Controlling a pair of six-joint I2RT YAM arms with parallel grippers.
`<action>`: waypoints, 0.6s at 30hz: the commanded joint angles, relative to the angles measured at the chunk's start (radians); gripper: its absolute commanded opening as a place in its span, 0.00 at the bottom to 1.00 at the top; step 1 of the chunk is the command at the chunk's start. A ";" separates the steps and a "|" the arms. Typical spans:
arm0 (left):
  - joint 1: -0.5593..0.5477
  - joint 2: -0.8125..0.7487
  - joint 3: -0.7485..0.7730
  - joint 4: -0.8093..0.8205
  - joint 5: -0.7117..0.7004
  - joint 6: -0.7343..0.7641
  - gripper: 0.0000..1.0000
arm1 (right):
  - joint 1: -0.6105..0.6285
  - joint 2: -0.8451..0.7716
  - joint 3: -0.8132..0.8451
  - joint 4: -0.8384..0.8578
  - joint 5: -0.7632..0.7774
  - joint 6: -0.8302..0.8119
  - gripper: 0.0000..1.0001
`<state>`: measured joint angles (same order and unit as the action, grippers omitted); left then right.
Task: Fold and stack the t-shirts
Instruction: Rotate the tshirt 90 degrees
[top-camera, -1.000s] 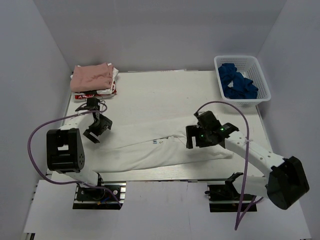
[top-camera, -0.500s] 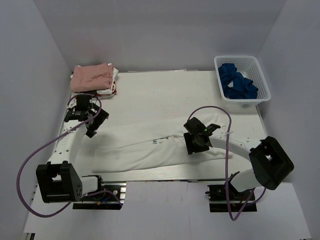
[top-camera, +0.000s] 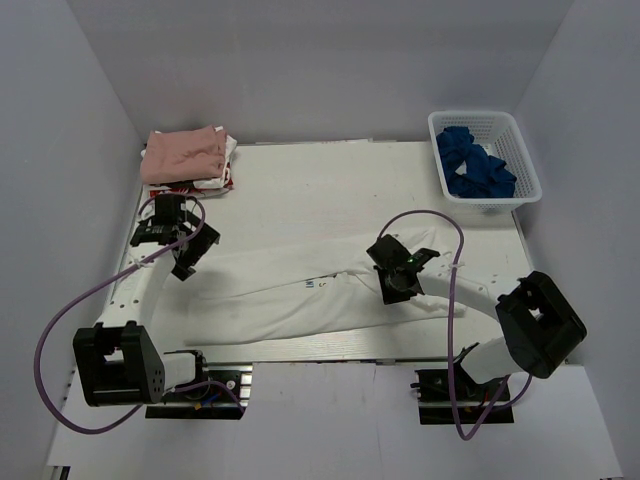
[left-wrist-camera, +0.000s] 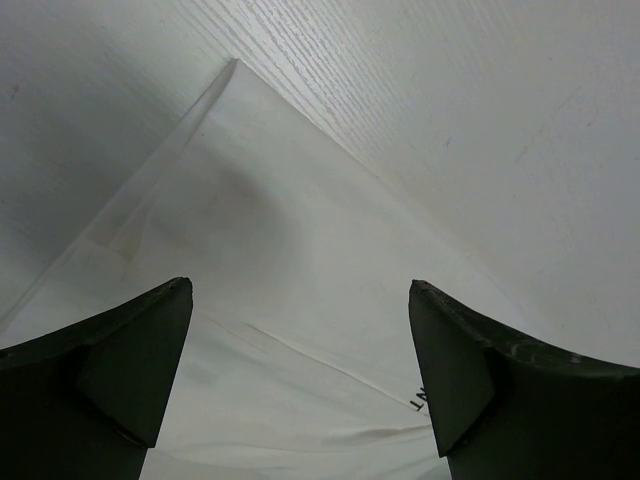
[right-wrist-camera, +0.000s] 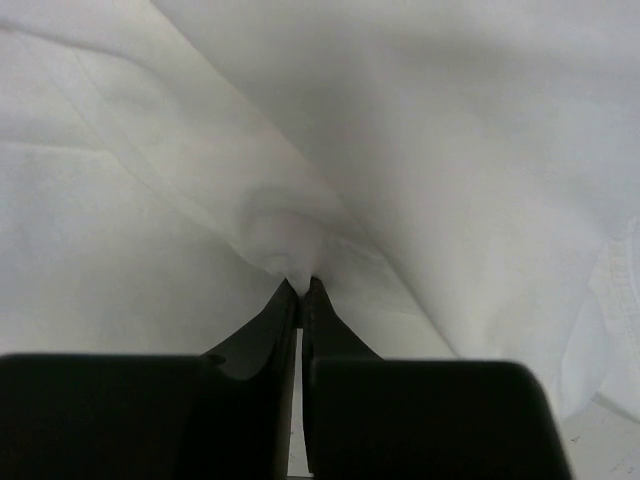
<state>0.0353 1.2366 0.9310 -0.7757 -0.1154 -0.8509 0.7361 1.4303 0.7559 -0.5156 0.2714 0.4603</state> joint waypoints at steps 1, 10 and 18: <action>0.000 0.009 -0.012 0.015 0.023 0.015 0.99 | 0.008 -0.024 0.040 0.008 0.009 -0.005 0.00; 0.000 0.018 -0.021 0.039 0.052 0.024 0.99 | 0.029 -0.088 0.074 -0.027 -0.325 -0.060 0.00; 0.000 0.037 -0.021 0.049 0.071 0.033 0.99 | 0.036 -0.024 0.094 -0.046 -0.360 -0.063 0.00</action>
<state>0.0353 1.2854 0.9157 -0.7425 -0.0631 -0.8276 0.7681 1.3842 0.8139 -0.5415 -0.0547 0.4126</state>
